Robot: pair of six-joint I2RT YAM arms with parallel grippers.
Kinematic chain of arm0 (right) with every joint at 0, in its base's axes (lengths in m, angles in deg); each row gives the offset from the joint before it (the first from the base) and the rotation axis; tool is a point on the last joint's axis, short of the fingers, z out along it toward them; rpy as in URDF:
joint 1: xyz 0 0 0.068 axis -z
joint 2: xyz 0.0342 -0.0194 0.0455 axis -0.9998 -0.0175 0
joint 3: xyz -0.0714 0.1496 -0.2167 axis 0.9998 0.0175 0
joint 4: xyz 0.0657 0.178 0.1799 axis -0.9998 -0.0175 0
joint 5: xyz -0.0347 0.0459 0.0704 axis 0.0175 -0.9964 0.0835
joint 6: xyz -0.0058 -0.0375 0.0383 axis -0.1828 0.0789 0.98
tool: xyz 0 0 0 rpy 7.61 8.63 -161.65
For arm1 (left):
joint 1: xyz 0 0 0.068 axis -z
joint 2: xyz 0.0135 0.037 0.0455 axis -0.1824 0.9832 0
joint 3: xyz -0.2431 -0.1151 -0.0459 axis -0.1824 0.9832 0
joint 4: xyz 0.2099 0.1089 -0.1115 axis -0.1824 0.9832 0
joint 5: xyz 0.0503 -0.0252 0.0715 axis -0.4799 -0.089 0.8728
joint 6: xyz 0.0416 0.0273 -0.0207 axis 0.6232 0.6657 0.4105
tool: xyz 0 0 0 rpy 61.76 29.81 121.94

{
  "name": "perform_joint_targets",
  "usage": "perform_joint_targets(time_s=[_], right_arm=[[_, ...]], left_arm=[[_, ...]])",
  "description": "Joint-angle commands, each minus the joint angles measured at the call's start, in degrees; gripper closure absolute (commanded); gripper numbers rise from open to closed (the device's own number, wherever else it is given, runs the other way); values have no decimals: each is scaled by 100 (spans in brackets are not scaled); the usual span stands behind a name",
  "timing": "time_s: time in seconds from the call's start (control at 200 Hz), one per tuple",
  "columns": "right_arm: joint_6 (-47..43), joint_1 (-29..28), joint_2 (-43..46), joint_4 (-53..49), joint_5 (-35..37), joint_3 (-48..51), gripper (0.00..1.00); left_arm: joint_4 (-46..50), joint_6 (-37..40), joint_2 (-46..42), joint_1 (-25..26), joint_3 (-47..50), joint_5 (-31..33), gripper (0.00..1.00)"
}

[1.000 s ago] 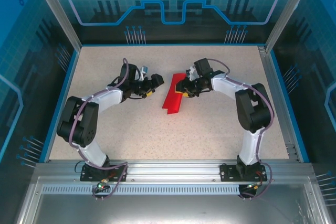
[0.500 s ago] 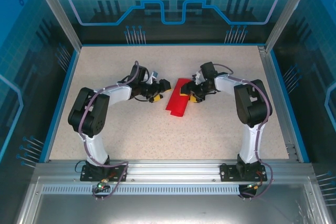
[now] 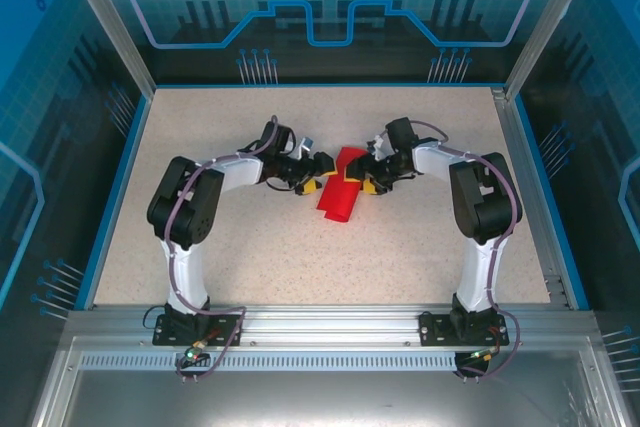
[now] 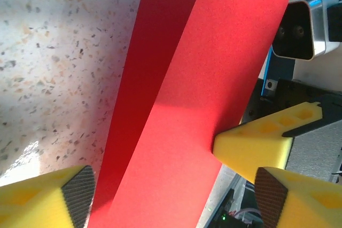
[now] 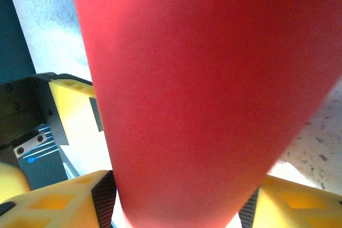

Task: Fold a paper plane with a square sheet of paper (pick it up from the middle)
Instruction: First fold in half a square sheet of paper at the center of the table.

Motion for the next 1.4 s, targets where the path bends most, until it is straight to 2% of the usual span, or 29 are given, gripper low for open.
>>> perform_joint_targets(time_s=[0.0, 0.255, 0.33, 0.68, 0.78, 0.92, 1.035, 1.15, 1.395], right_arm=[[-221, 138, 132, -90, -229, 82, 37], [-359, 217, 171, -118, -320, 154, 37], [-393, 225, 187, -138, -314, 191, 37], [-196, 301, 460, -74, -18, 403, 35], [-12, 298, 676, 23, 165, 589, 34], [217, 270, 885, 85, 383, 815, 33], [606, 157, 1082, 165, 1003, 1129, 32], [1012, 51, 1158, 413, 1299, 1394, 33], [1279, 55, 1004, 1012, 886, 1382, 36]], left_arm=[[319, 251, 211, 58, -323, -305, 21], [494, 386, 361, 132, -478, -379, 22], [417, 376, 391, 160, -482, -488, 27], [286, 256, 448, 205, -461, -533, 74], [16, 86, 440, 222, -379, -533, 81], [-133, 13, 462, 257, -337, -544, 86], [-205, -68, 473, 283, -322, -505, 87], [-489, -344, 490, 293, -194, -442, 87], [-1413, -1251, 494, 336, 295, -144, 90]])
